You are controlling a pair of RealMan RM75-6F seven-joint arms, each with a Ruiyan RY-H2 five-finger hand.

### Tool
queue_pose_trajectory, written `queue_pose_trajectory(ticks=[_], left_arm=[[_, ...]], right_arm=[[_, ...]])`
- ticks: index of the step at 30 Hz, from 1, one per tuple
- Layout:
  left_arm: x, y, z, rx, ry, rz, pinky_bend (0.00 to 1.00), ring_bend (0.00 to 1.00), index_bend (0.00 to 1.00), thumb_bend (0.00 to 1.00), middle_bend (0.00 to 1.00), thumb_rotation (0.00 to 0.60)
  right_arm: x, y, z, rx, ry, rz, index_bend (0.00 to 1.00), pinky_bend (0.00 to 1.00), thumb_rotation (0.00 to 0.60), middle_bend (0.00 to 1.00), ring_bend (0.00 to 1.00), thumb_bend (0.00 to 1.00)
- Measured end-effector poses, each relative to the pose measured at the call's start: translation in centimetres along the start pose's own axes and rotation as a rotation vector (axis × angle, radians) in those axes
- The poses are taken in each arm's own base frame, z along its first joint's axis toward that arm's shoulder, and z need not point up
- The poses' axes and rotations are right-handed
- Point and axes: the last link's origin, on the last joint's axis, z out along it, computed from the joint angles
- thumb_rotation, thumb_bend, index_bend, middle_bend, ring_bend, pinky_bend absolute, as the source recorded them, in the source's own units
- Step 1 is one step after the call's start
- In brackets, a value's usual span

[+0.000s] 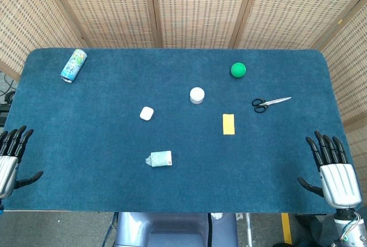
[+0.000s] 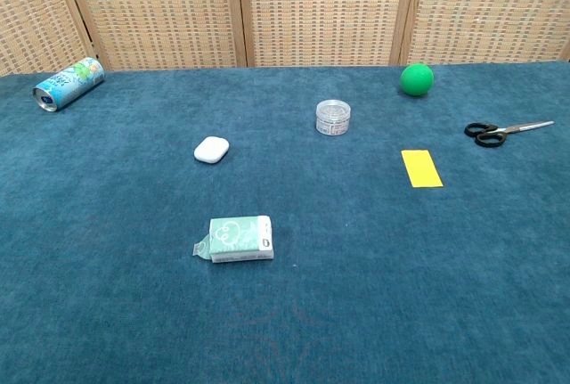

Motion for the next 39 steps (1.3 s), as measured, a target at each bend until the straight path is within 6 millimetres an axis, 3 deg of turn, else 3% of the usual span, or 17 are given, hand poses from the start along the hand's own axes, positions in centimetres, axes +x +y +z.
queue_pose_trajectory(ticks=[8, 13, 19, 21, 29, 39], left_arm=[[-0.1, 0.1, 0.0, -0.001, 0.000, 0.007, 0.00, 0.00, 0.00, 0.00, 0.00, 0.600], [-0.1, 0.1, 0.1, 0.001, 0.002, 0.005, 0.00, 0.00, 0.00, 0.00, 0.00, 0.600], [-0.6, 0.0, 0.7, -0.001, -0.008, 0.011, 0.00, 0.00, 0.00, 0.00, 0.00, 0.600], [-0.7, 0.1, 0.9, 0.002, -0.008, 0.014, 0.00, 0.00, 0.00, 0.00, 0.00, 0.600], [-1.2, 0.2, 1.6, 0.015, -0.031, 0.019, 0.00, 0.00, 0.00, 0.00, 0.00, 0.600], [-1.5, -0.1, 2.5, 0.036, -0.050, 0.023, 0.00, 0.00, 0.00, 0.00, 0.00, 0.600]], right_arm=[[-0.4, -0.1, 0.3, 0.012, -0.024, 0.002, 0.02, 0.00, 0.600, 0.00, 0.00, 0.00], [-1.1, -0.8, 1.5, 0.057, -0.043, 0.032, 0.13, 0.00, 0.600, 0.00, 0.00, 0.00], [-2.7, -2.7, 5.5, 0.186, -0.089, 0.040, 0.25, 0.00, 0.600, 0.00, 0.00, 0.12], [-3.5, -3.8, 7.9, 0.250, -0.113, 0.029, 0.27, 0.00, 0.600, 0.00, 0.00, 0.15], [-6.7, -7.6, 14.8, 0.365, -0.188, -0.057, 0.32, 0.00, 0.600, 0.00, 0.00, 0.26], [-10.2, -10.7, 19.5, 0.374, -0.254, -0.173, 0.33, 0.00, 0.600, 0.00, 0.00, 0.26]])
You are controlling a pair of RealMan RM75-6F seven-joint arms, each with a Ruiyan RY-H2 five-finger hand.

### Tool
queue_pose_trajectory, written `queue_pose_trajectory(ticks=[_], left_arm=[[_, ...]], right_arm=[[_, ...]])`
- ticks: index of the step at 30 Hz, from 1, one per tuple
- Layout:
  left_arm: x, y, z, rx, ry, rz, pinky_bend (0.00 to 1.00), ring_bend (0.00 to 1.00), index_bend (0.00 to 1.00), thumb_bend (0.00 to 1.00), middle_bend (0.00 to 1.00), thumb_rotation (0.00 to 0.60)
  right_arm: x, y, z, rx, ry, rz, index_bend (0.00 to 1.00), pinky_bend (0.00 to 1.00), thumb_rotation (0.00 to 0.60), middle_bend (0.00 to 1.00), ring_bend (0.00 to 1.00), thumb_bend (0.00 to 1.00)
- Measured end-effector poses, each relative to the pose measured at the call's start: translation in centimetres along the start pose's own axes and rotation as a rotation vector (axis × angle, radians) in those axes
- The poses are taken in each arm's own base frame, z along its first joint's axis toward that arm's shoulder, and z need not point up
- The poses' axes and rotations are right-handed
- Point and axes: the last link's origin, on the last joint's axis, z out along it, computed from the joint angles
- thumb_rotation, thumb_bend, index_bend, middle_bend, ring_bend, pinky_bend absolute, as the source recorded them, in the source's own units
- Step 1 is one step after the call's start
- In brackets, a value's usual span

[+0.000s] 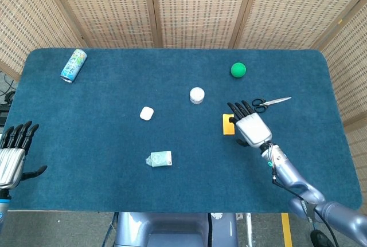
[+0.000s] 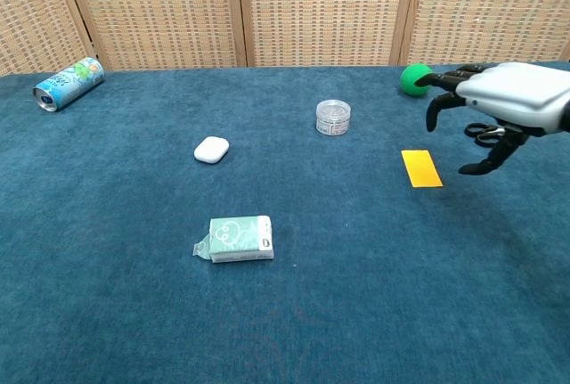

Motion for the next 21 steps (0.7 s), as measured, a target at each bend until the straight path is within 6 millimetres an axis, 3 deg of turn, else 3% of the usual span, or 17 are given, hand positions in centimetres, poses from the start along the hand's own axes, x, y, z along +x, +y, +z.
queue_pose_trajectory(ticks=[7, 21], left_arm=[[-0.4, 0.1, 0.5, 0.006, -0.016, 0.006, 0.00, 0.00, 0.00, 0.00, 0.00, 0.600], [-0.8, -0.1, 1.1, 0.022, -0.038, 0.014, 0.00, 0.00, 0.00, 0.00, 0.00, 0.600]], right_arm=[[-1.7, 0.3, 2.3, -0.046, -0.073, -0.048, 0.35, 0.00, 0.600, 0.01, 0.00, 0.26], [-3.6, -2.4, 4.8, -0.037, -0.116, -0.071, 0.37, 0.00, 0.600, 0.01, 0.00, 0.26]])
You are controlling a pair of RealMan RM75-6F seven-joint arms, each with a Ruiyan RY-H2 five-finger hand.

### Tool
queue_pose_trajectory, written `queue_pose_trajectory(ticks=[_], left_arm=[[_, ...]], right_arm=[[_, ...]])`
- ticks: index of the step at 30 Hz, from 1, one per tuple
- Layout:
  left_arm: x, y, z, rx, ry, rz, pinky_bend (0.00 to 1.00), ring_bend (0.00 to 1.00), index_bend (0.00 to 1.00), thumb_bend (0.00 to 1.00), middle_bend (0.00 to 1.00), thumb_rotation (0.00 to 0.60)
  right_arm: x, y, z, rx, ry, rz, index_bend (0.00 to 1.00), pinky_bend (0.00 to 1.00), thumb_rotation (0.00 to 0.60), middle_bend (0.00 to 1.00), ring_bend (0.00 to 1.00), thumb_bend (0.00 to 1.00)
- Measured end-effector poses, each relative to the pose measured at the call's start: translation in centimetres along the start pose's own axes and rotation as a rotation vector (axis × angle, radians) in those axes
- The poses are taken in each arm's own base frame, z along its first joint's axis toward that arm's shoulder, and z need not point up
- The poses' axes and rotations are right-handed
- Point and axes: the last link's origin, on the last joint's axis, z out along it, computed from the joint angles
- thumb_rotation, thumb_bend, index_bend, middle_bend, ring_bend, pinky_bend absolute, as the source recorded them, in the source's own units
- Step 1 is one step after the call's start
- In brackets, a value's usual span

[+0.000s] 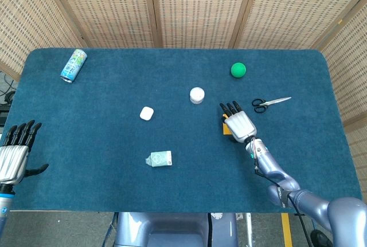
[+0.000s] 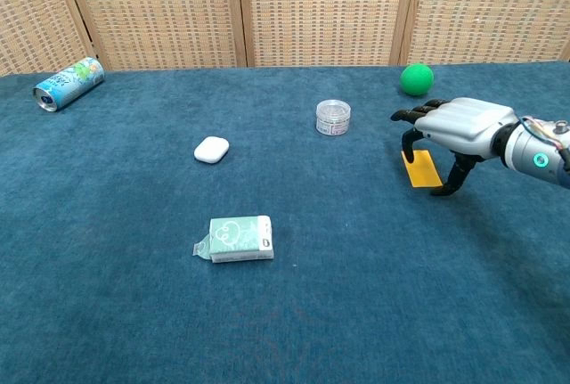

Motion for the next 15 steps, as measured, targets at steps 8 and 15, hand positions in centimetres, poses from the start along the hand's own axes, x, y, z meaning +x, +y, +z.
queue_pose_trajectory(ticks=[8, 15], left_arm=[[-0.2, 0.0, 0.3, 0.007, -0.012, 0.000, 0.00, 0.00, 0.00, 0.00, 0.00, 0.600], [-0.2, 0.0, 0.4, 0.008, -0.013, 0.000, 0.00, 0.00, 0.00, 0.00, 0.00, 0.600]], right_arm=[[-0.2, -0.3, 0.6, 0.001, 0.001, -0.021, 0.37, 0.00, 0.600, 0.01, 0.00, 0.26], [-0.3, -0.3, 1.1, -0.004, -0.006, -0.036, 0.39, 0.00, 0.600, 0.02, 0.00, 0.26]])
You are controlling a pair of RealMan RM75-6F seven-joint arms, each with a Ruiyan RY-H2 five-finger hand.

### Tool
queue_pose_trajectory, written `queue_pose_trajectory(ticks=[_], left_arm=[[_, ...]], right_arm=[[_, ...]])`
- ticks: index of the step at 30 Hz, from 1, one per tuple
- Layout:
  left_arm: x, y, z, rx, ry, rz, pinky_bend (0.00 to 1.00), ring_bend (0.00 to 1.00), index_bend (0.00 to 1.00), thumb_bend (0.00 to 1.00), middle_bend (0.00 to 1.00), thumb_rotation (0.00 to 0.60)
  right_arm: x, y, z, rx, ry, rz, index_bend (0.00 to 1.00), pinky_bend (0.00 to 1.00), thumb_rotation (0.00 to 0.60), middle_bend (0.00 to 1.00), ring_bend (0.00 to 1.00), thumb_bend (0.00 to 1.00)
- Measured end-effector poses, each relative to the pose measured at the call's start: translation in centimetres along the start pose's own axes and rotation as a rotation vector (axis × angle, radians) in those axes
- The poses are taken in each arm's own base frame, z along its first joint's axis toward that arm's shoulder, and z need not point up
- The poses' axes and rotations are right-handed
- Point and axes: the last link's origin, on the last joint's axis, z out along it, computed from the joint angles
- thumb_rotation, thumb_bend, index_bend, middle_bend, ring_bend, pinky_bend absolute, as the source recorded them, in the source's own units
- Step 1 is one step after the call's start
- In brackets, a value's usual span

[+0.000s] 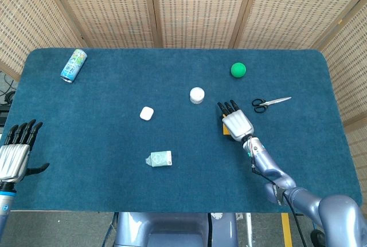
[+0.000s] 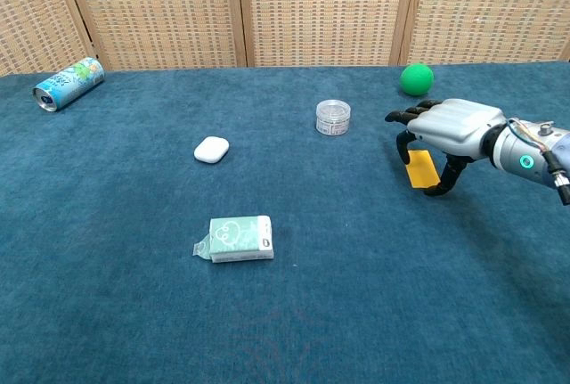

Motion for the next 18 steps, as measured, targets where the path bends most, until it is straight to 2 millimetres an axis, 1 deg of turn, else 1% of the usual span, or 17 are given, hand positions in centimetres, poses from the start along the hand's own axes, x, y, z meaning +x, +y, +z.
queue_pose_trajectory(ticks=[6, 9, 18], left_arm=[[0.1, -0.1, 0.0, 0.003, 0.003, -0.004, 0.00, 0.00, 0.00, 0.00, 0.00, 0.600], [0.1, -0.1, -0.1, 0.005, 0.004, -0.006, 0.00, 0.00, 0.00, 0.00, 0.00, 0.600], [0.2, -0.1, -0.1, 0.002, 0.005, -0.007, 0.00, 0.00, 0.00, 0.00, 0.00, 0.600]], right_arm=[[0.0, 0.3, 0.6, -0.020, 0.000, -0.028, 0.40, 0.00, 0.600, 0.05, 0.00, 0.26], [0.3, 0.6, 0.9, -0.041, 0.026, -0.041, 0.40, 0.00, 0.600, 0.05, 0.00, 0.30], [2.3, 2.2, 0.7, -0.111, 0.154, -0.012, 0.40, 0.00, 0.600, 0.05, 0.00, 0.31]])
